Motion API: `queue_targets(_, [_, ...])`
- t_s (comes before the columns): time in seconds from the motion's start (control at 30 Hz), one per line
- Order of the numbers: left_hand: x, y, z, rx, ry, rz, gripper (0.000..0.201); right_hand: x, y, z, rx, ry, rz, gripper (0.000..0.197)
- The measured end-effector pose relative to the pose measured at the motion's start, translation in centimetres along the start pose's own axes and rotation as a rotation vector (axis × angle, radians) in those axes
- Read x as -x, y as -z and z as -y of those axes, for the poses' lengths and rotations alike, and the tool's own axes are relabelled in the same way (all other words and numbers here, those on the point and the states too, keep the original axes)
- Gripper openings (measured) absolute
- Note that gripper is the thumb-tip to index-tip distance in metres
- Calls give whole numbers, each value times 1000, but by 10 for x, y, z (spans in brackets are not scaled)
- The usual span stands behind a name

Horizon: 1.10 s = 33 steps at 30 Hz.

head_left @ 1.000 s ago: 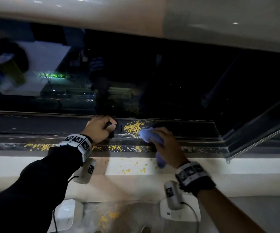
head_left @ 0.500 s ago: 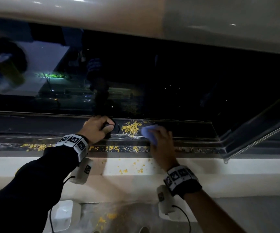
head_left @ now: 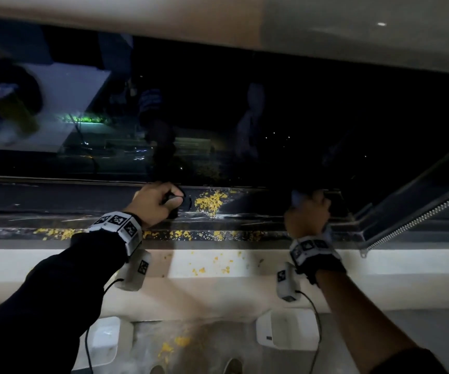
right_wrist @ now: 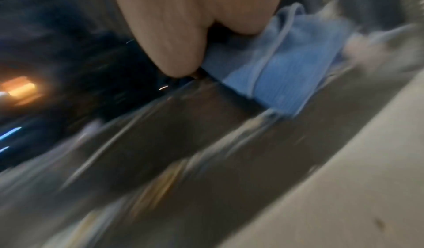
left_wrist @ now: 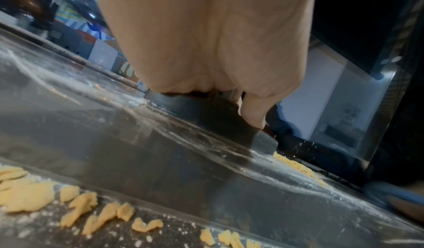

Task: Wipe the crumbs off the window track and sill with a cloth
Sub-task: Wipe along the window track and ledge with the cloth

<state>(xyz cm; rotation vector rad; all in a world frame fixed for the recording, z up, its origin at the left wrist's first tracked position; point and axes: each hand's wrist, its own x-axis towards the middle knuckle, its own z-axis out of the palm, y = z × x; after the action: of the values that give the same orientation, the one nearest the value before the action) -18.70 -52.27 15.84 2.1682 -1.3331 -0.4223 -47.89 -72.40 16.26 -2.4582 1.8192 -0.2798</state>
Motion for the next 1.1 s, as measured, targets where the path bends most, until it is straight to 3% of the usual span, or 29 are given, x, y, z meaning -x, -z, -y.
queue_targets(0.1, [0, 1, -3, 23, -17, -11, 13, 23, -12, 33, -57, 364, -11, 52])
queue_targets(0.17, [-1, 2, -3, 18, -16, -3, 14, 25, -7, 38, -347, 503, 95, 44])
queue_targets(0.23, [-1, 2, -3, 10, -13, 1, 10, 13, 9, 20, -442, 443, 61, 37])
queue_targets(0.33, [1, 0, -2, 1, -6, -12, 9, -12, 18, -39, -277, 196, -110, 44])
queue_targets(0.4, [2, 0, -2, 4, 9, -13, 9, -17, 16, -59, -105, 31, -57, 47])
queue_targets(0.5, [2, 0, -5, 7, 25, -15, 8, -8, 5, -37, -71, 34, -10, 46])
queue_targets(0.6, [2, 0, -8, -3, 44, -21, 7, 21, -7, 14, -106, 310, -108, 50])
queue_targets(0.67, [1, 1, -9, -19, 32, -19, 8, 44, -12, 49, -241, 527, -28, 51])
queue_targets(0.73, [1, 2, -7, -28, 15, -14, 8, 50, -10, 61, -394, 721, 83, 39])
queue_targets(0.8, [1, 2, -4, -28, 6, -19, 8, 35, 1, 44, -544, 642, 140, 27])
queue_targets(0.93, [3, 0, -4, -42, 9, -19, 8, -16, 18, -37, -250, 195, -122, 41])
queue_targets(1.0, [2, -1, -3, -27, 18, -17, 7, -26, 20, -52, -102, -22, -96, 43])
queue_targets(1.1, [0, -1, -3, -26, 14, -9, 8, -15, 3, -30, -59, -21, -2, 54])
